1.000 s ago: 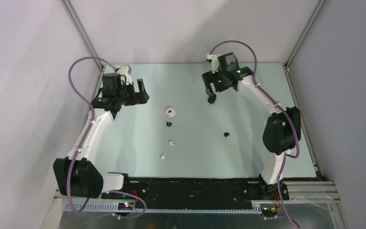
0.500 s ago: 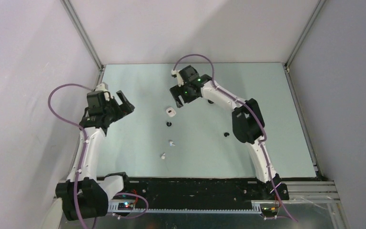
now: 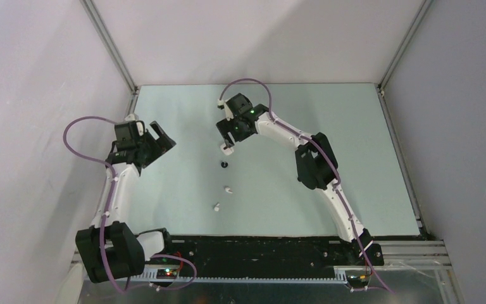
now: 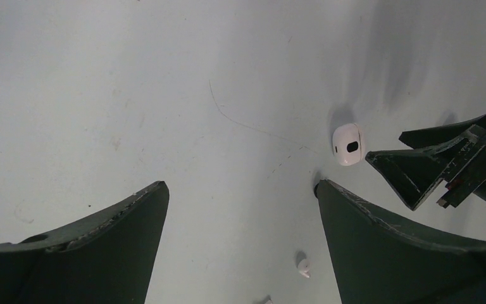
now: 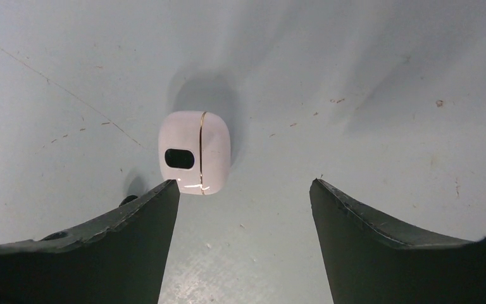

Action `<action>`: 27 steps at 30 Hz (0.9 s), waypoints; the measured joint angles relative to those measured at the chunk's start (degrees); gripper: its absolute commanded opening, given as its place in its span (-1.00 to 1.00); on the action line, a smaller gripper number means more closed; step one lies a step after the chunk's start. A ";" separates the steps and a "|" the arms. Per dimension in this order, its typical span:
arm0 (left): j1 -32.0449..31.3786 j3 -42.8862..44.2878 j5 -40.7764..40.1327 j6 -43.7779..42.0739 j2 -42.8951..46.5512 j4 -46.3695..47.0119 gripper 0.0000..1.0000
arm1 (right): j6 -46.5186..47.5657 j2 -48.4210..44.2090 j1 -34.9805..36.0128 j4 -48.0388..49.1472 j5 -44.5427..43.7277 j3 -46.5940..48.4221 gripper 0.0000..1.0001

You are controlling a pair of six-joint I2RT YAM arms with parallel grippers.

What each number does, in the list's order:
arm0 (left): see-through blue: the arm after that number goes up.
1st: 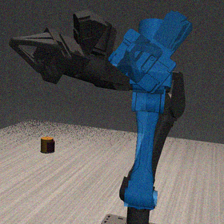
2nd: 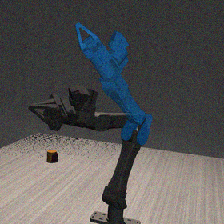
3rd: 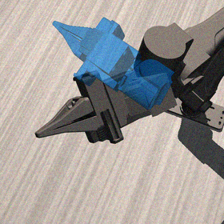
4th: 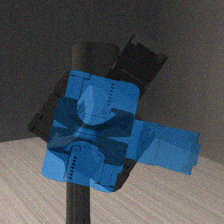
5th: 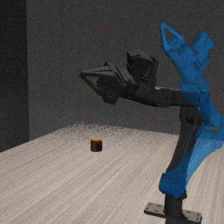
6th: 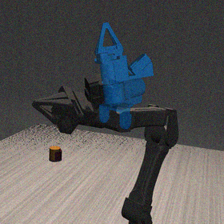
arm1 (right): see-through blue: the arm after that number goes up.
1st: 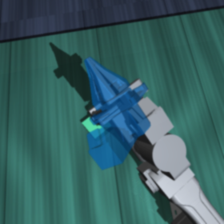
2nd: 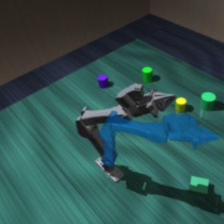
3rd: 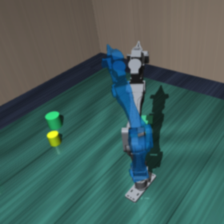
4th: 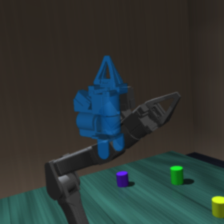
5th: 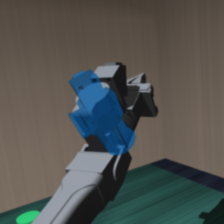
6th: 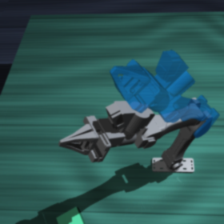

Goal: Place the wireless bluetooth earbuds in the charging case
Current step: Pick up the charging case at the center of the board.

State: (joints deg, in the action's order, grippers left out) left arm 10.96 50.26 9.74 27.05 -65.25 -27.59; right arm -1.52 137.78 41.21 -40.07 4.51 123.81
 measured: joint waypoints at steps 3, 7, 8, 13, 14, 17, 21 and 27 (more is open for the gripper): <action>0.00 0.02 0.20 0.59 -0.79 0.07 0.84 | -0.09 0.72 0.17 0.02 0.37 0.48 0.59; 0.00 0.02 0.92 1.07 -1.20 0.09 0.83 | -0.48 1.38 0.87 0.09 0.72 0.83 0.59; -0.02 0.02 0.98 1.07 -1.20 0.09 0.83 | -0.52 1.46 1.14 0.09 0.81 0.83 0.58; -0.02 0.02 1.01 1.29 -1.20 0.24 0.82 | -1.01 1.57 2.45 0.44 0.81 0.83 0.54; -0.09 0.02 0.98 1.40 -1.20 0.28 0.82 | -1.09 1.62 2.60 0.66 0.68 0.83 0.51; -0.24 0.13 0.98 1.44 -1.20 0.35 0.82 | -1.44 2.12 3.19 1.14 0.46 1.09 0.45; -0.37 0.57 0.96 1.42 -1.20 0.48 0.82 | -1.49 3.04 3.50 1.40 0.37 1.25 0.42; -0.70 0.74 0.90 1.42 -1.20 0.55 0.82 | -1.31 4.37 3.93 1.36 -0.87 1.25 0.37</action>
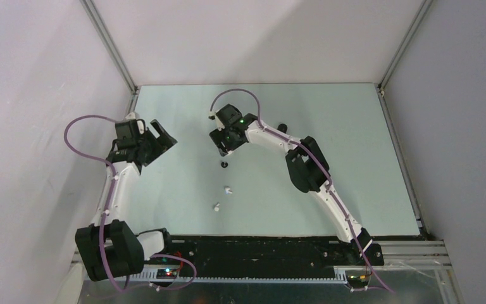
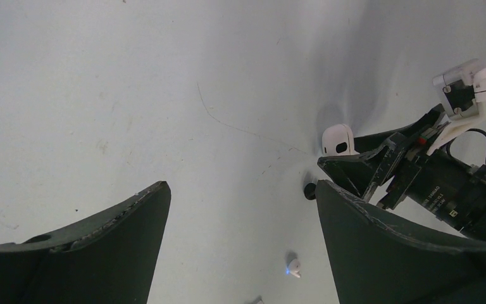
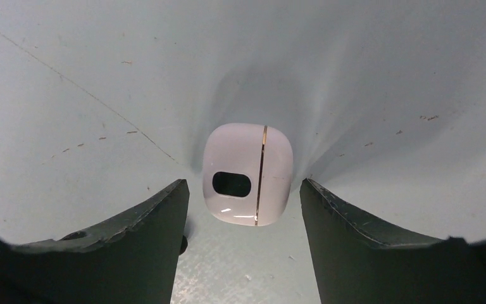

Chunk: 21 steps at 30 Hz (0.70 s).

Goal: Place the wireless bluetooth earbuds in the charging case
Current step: Pick up the charging case at the center of the board.

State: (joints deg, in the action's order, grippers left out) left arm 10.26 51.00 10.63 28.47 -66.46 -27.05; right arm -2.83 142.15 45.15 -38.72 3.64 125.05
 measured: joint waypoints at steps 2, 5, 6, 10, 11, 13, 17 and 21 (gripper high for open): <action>-0.02 0.00 -0.07 0.00 0.00 0.00 0.82 | 0.28 0.11 0.13 0.11 -0.61 0.04 0.34; -0.13 0.00 -0.24 0.00 0.00 0.02 0.82 | 0.68 0.15 0.24 0.15 -1.44 0.04 0.28; -0.17 0.00 -0.37 0.00 0.00 0.04 0.82 | 0.92 0.17 0.24 0.20 -1.70 0.04 0.21; -0.37 0.00 -0.39 0.00 0.02 0.22 0.82 | 2.27 0.26 0.39 1.01 -1.88 0.04 -0.28; -0.39 0.00 -0.37 0.00 0.02 0.31 0.82 | 2.82 0.26 0.39 1.22 -1.88 0.00 -0.47; -0.48 0.00 -0.33 0.00 0.00 0.48 0.80 | 4.11 0.26 0.39 1.44 -1.70 0.00 -0.76; -1.16 0.90 0.81 -0.44 -1.84 1.62 0.74 | 5.57 0.24 -0.35 1.51 -1.49 0.00 -1.00; -2.12 6.12 5.18 -1.03 -9.22 2.62 0.78 | 7.72 -0.96 -2.27 1.62 -0.81 -0.92 -1.00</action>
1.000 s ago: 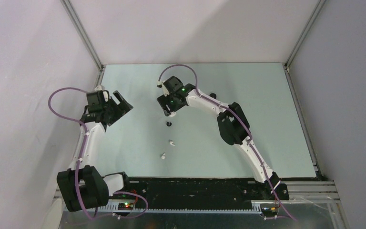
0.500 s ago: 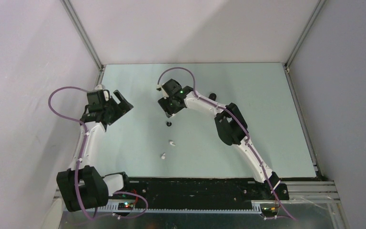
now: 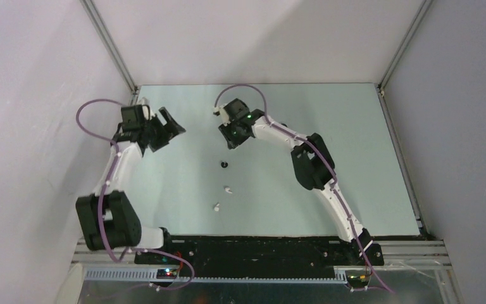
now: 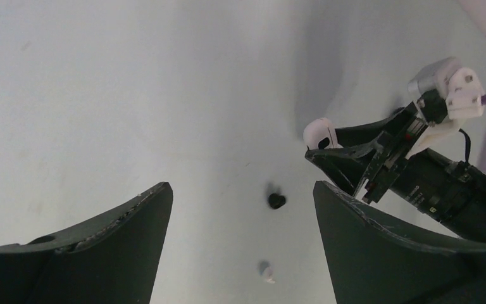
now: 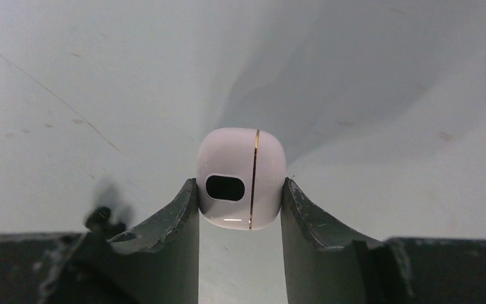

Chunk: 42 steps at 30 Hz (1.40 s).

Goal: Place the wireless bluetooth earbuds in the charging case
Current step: Pick up the charging case at the center of the board.

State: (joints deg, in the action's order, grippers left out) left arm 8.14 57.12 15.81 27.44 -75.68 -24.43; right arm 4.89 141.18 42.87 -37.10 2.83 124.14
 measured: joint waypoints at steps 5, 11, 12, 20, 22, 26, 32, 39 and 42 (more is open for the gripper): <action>-2.21 12.90 8.94 -1.75 -10.91 1.38 0.81 | 6.58 -13.33 -6.01 7.76 3.30 -15.06 -1.00; -10.16 29.27 19.91 -5.77 -16.39 4.92 0.72 | 20.11 -41.97 -11.96 26.75 9.60 -38.16 -1.00; -11.87 31.74 21.92 -6.58 -16.92 5.73 0.69 | 22.21 -45.44 -11.98 30.01 10.73 -39.69 -1.00; -21.81 40.39 29.86 -13.22 -19.65 8.90 0.46 | 32.15 -53.02 -11.21 48.81 15.47 -45.92 -1.00; -23.21 40.72 30.49 -15.10 -20.22 8.87 0.42 | 33.64 -52.74 -10.95 50.16 15.37 -47.82 -1.00; -24.17 40.81 31.58 -17.66 -21.05 8.83 0.34 | 35.91 -51.76 -10.05 51.58 14.36 -49.48 -1.00; -24.15 40.96 32.98 -18.45 -21.73 8.85 0.13 | 37.11 -51.60 -8.44 54.66 14.16 -49.55 -1.00; -24.55 43.87 36.22 -18.32 -24.44 8.90 -0.09 | 38.16 -51.60 -8.26 55.58 14.23 -49.55 -1.00; -24.81 44.28 37.13 -18.36 -24.76 8.90 -0.08 | 38.36 -51.60 -8.26 55.91 14.43 -49.55 -1.00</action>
State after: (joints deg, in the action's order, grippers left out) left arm -16.67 101.41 52.95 9.08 -100.44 -15.53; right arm 43.24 89.58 34.61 18.81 17.26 74.59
